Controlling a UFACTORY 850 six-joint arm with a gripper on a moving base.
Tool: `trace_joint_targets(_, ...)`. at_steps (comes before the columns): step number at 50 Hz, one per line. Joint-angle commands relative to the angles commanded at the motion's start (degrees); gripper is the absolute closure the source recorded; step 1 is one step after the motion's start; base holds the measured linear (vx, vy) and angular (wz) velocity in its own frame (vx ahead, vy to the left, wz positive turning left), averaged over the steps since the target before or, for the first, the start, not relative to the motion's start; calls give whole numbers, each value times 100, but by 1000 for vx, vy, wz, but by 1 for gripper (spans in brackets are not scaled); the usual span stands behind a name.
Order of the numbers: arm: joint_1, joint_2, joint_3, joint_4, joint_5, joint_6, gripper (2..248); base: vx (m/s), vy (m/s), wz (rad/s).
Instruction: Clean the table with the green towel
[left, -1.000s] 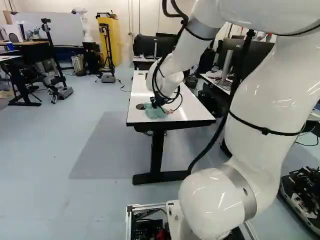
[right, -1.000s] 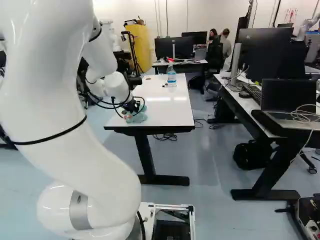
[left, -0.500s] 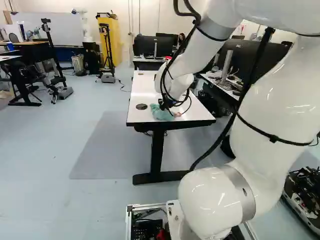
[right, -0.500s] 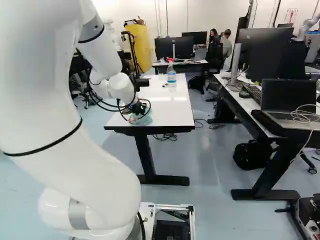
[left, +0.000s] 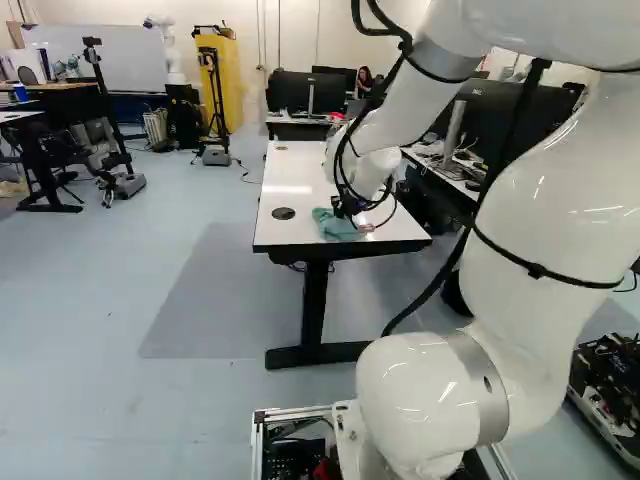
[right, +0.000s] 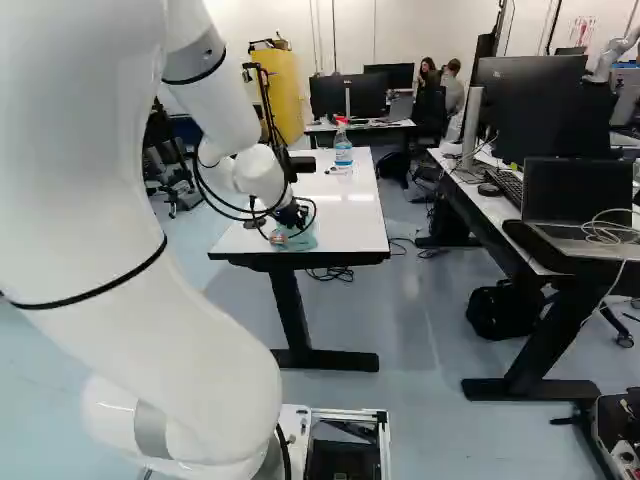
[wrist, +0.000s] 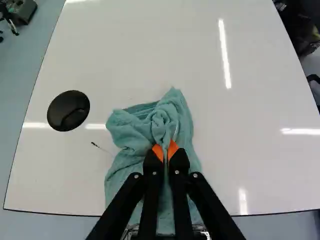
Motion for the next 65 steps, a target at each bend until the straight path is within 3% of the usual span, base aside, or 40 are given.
trace_joint_targets(15,-193,-347,-375,0,0,0,220,0,0,0)
trace_joint_targets(34,-215,-851,-944,0,0,0,220,0,0,0)
trace_joint_targets(49,-127,-1222,-1382,0,0,0,220,0,0,0)
trace_joint_targets(65,125,-1346,-1531,0,0,0,220,0,0,0)
